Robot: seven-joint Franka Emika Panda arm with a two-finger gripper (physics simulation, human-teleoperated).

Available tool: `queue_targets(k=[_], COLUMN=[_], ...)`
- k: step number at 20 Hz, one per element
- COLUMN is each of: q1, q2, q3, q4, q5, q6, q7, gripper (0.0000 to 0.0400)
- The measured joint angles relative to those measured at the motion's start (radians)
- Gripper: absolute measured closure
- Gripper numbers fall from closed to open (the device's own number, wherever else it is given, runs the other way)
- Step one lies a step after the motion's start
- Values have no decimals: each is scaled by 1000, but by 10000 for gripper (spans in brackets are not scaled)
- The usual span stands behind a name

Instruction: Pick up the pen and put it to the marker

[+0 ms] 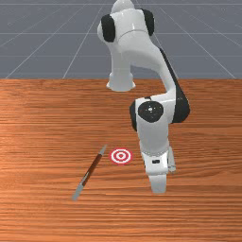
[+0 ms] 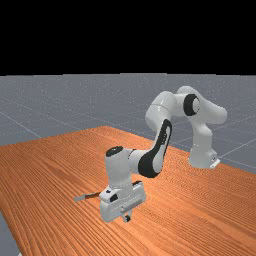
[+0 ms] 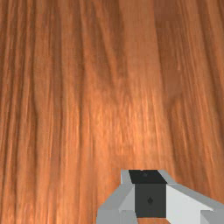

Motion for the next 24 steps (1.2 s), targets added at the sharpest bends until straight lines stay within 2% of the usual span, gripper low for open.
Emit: queue_targets(k=[1, 2, 3, 5, 6, 7, 8, 9, 10, 11, 13, 14, 15, 16, 17, 20, 21, 22, 24], q1=[18, 66, 69, 66, 62, 53, 41, 56, 56, 59, 59, 39, 39, 58, 55, 10, 1, -8, -9], q2=[7, -74, -136, -256, -291, -260, -265, -186, -243, -124, -122, -54, -39, -31, 2, -14, 30, -20, 23], q3=[-21, -82, -85, -81, -76, -62, -49, -63, -66, -68, -68, -37, -40, -66, -59, -58, -67, -70, -71], q4=[-2, -152, -209, -249, -224, -98, -105, 40, -93, 121, 120, 243, 257, 268, 287, 236, 327, 225, 253], q5=[-17, -74, -78, -79, -74, -71, -37, -58, -62, -65, -65, -28, -31, -62, -70, -70, -60, -60, -60], q6=[4, 175, 192, 120, 40, -137, -116, -247, -113, -215, -215, -263, -258, -270, -249, -235, -314, -230, -220], q7=[33, 98, 103, 107, 105, 65, 75, 97, 95, 94, 94, 65, 64, 89, 42, -33, 5, 2, 0], gripper=[400, 400, 400, 400, 400, 400, 400, 400, 400, 400, 400, 400, 400, 400, 400, 400, 400, 400, 400])
